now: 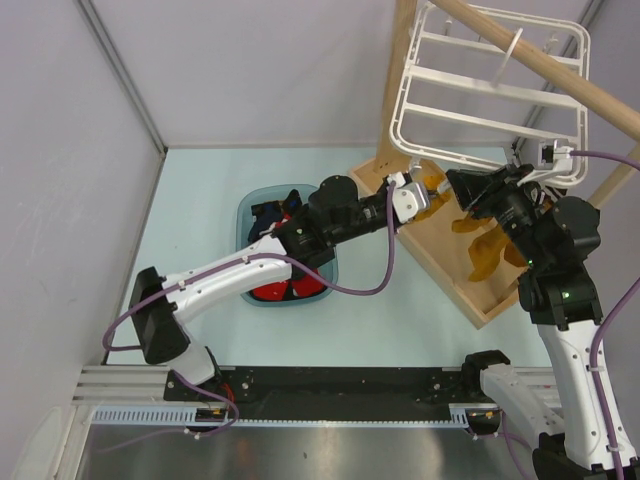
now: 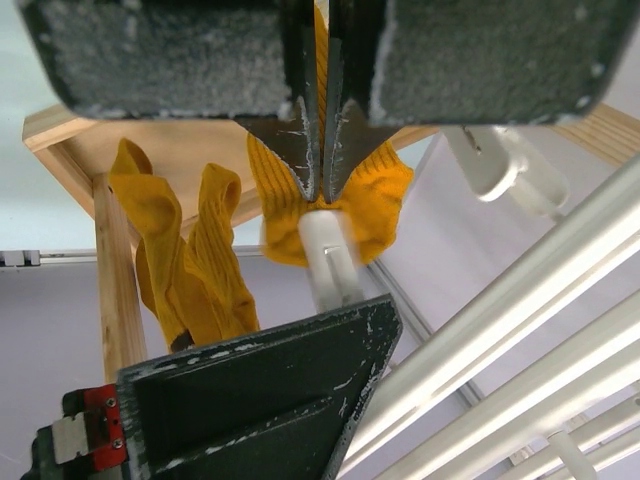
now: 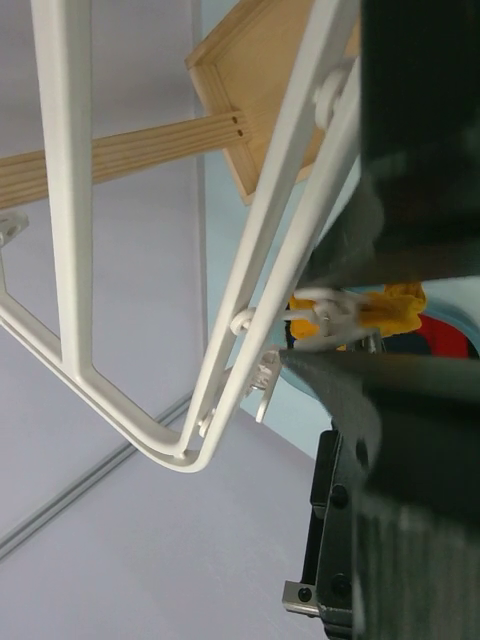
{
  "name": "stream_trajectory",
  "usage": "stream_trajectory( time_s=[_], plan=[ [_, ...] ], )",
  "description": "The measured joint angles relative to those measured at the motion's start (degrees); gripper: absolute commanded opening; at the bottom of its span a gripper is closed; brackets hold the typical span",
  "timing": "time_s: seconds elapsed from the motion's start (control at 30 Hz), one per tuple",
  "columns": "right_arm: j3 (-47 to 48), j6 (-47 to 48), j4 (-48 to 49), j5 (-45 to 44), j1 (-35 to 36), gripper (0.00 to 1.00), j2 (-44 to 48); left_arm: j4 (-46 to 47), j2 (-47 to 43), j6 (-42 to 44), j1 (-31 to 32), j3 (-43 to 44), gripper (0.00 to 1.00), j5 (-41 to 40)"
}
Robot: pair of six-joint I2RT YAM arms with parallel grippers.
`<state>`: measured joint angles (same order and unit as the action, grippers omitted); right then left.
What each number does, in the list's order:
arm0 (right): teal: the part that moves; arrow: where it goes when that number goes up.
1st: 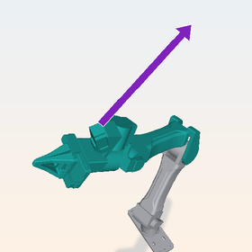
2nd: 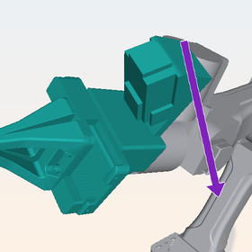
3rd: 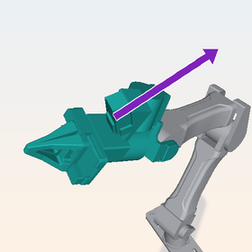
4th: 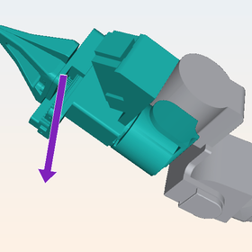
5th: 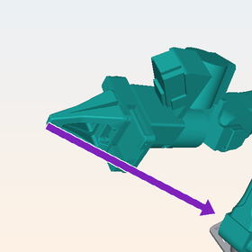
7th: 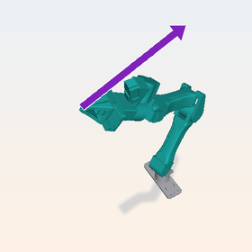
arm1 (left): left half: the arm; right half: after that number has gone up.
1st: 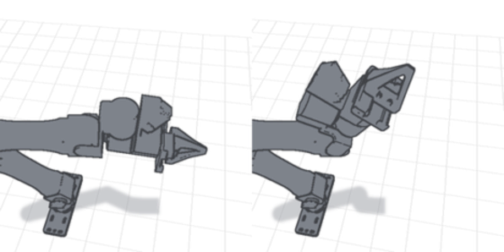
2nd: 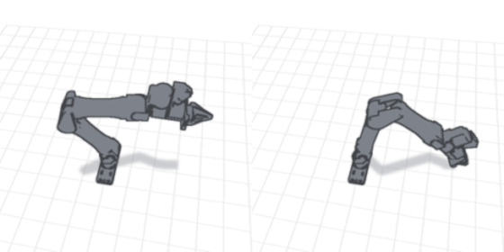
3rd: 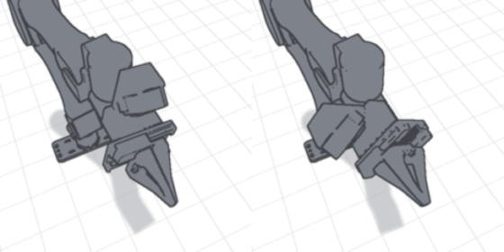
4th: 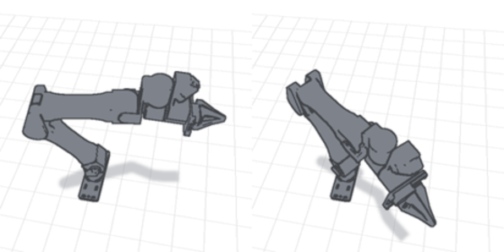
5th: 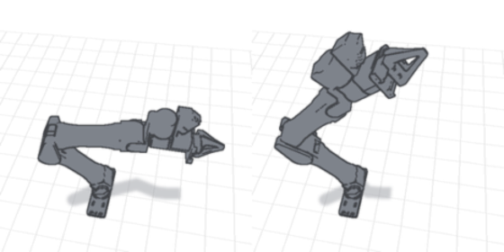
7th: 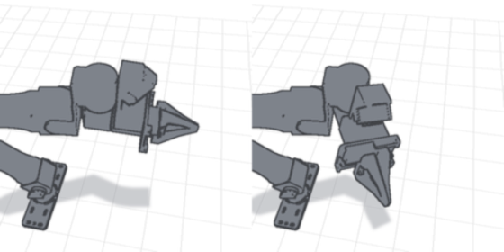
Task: Clip the socks to the hanger
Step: Clamp the sock onto the hanger, then reset both arms
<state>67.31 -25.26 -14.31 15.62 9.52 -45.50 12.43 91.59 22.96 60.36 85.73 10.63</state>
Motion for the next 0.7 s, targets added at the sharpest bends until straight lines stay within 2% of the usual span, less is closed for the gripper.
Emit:
stream_trajectory(
  time_s=[0.03, 0.13, 0.2, 0.23, 0.4, 0.5, 0.63, 0.7],
  plan=[
    [0.0, 0.0, 0.0, 0.1, 0.0, 0.55, 0.0, 0.1, 0.0, 0.0, 0.0, 0.0, 0.0, 0.0],
    [0.0, -0.3, -0.6, 0.9, 0.0, 0.68, 0.1, 0.4, 0.3, 0.0, 0.0, 0.0, 0.01, 0.0],
    [0.0, -0.2, -0.9, 1.4, 0.0, 0.71, 0.3, 0.4, 0.3, -0.1, 0.0, 0.0, 0.05, 0.0],
    [0.0, -0.1, -1.1, 1.5, 0.0, 0.74, 0.5, 0.5, 0.3, -0.2, 0.0, 0.0, 0.15, 0.0],
    [0.0, 0.5, -1.7, 1.3, 0.0, 0.81, 1.5, 0.9, 0.3, -1.0, 0.1, 0.0, 0.32, 0.0],
    [0.0, 1.6, -2.1, 0.5, 0.0, 0.85, 3.1, 1.9, 0.3, -1.8, 0.2, -0.2, 0.47, 0.0],
    [0.0, 3.7, -3.3, -1.3, 0.0, 0.91, 5.8, 3.4, -1.3, -2.7, 0.2, -3.3, 0.76, -1.0],
    [0.0, 5.0, -4.1, -2.4, 0.0, 0.97, 7.6, 3.9, -3.0, -3.5, 0.2, -6.0, 0.84, -2.1]
  ],
)
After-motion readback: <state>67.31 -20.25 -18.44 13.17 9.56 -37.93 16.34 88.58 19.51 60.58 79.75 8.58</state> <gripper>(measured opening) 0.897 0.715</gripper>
